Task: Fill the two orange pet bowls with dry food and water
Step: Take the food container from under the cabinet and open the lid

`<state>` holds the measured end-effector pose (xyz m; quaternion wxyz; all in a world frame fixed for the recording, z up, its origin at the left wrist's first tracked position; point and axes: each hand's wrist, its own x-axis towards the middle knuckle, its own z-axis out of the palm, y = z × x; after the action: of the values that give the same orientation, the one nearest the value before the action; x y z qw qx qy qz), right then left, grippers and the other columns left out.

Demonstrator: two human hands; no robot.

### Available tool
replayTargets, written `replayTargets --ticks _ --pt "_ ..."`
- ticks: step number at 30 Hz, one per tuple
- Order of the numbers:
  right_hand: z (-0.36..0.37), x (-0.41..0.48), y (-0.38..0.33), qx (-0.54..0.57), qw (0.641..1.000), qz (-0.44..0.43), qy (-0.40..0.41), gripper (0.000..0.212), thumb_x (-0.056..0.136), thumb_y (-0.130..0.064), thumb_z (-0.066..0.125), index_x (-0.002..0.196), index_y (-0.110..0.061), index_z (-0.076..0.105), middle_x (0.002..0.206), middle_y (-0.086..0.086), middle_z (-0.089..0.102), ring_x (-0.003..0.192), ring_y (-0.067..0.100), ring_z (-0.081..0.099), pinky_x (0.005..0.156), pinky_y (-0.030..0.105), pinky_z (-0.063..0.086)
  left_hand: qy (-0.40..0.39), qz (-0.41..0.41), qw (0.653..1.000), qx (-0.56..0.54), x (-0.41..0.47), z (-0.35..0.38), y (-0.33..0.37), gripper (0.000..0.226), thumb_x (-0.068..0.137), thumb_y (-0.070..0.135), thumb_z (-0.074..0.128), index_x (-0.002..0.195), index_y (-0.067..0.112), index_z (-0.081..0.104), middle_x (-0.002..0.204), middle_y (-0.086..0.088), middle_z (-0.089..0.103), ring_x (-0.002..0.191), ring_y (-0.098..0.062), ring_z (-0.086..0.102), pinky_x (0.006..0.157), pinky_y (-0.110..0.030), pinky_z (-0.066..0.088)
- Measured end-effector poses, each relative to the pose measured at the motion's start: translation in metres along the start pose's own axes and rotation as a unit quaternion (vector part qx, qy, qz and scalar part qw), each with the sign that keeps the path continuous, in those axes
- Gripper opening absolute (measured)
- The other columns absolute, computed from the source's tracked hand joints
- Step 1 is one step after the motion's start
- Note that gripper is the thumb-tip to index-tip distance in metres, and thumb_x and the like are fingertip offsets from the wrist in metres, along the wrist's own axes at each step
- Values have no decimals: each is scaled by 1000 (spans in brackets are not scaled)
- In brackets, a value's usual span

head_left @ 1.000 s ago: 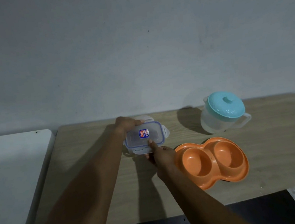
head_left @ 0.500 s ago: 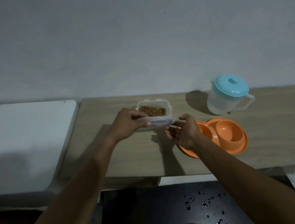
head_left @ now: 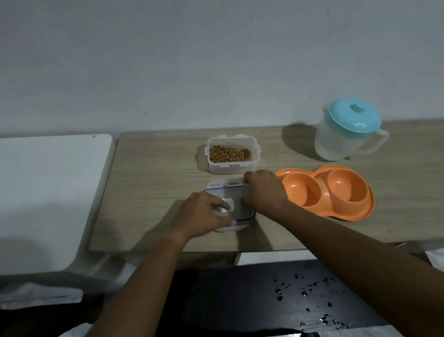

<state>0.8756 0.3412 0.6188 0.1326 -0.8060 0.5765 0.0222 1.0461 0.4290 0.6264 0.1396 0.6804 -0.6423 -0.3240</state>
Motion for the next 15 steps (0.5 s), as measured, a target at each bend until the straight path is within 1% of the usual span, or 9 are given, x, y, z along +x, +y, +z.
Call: replayTargets --ticks 1,3,5,6,8,9,10,12,15 --pt "-3 2 1 19 1000 15 17 20 81 -27 71 94 -13 69 91 10 72 83 28 67 67 36 55 19 -2 999 -29 5 -4 1 45 69 52 78 107 28 75 102 17 69 91 1 62 79 -18 48" --pt "-8 12 7 103 989 67 82 20 83 -31 70 83 -11 71 79 8 72 74 28 68 65 37 57 102 -29 990 -97 23 -12 2 43 73 51 75 108 25 75 102 12 73 92 -3 67 85 -28 55" --pt "-11 27 15 203 959 124 152 23 88 -33 65 85 -11 69 82 9 71 80 30 66 69 38 54 195 -66 971 -124 46 -21 4 39 81 42 72 115 23 71 108 7 73 97 -10 68 88 -29 54" --pt "-12 35 20 242 945 139 169 25 91 -35 63 93 -11 69 90 10 72 88 31 66 73 37 52 227 -84 961 -136 56 -24 6 40 83 39 70 120 22 68 113 5 72 102 -13 67 90 -28 52" --pt "-11 53 27 287 934 156 142 37 97 -40 58 117 -10 67 112 14 72 107 33 65 84 37 49 235 -118 949 -177 77 -28 11 43 87 34 67 126 16 64 118 2 69 107 -18 64 91 -29 48" --pt "-10 62 30 299 934 163 109 44 99 -42 55 126 -8 64 120 16 70 114 34 63 90 38 49 222 -135 945 -199 87 -29 14 40 89 33 66 124 13 64 114 2 69 104 -18 64 89 -29 47" --pt "-9 69 32 310 933 168 76 47 101 -42 52 129 -7 64 124 18 69 117 36 62 95 40 49 206 -149 942 -217 96 -28 13 34 90 31 64 118 12 68 106 2 69 100 -19 64 85 -30 48" --pt "-7 77 34 340 924 172 32 46 104 -41 48 118 -5 71 116 20 72 112 38 65 96 46 52 188 -168 938 -237 107 -23 9 23 90 29 62 102 14 75 95 -3 74 92 -23 68 80 -33 54" --pt "-6 80 35 383 907 169 36 45 104 -40 49 98 -5 75 98 19 74 97 38 69 89 51 55 192 -185 929 -256 113 -20 1 17 87 28 64 87 18 78 82 -6 75 80 -24 71 78 -44 58"
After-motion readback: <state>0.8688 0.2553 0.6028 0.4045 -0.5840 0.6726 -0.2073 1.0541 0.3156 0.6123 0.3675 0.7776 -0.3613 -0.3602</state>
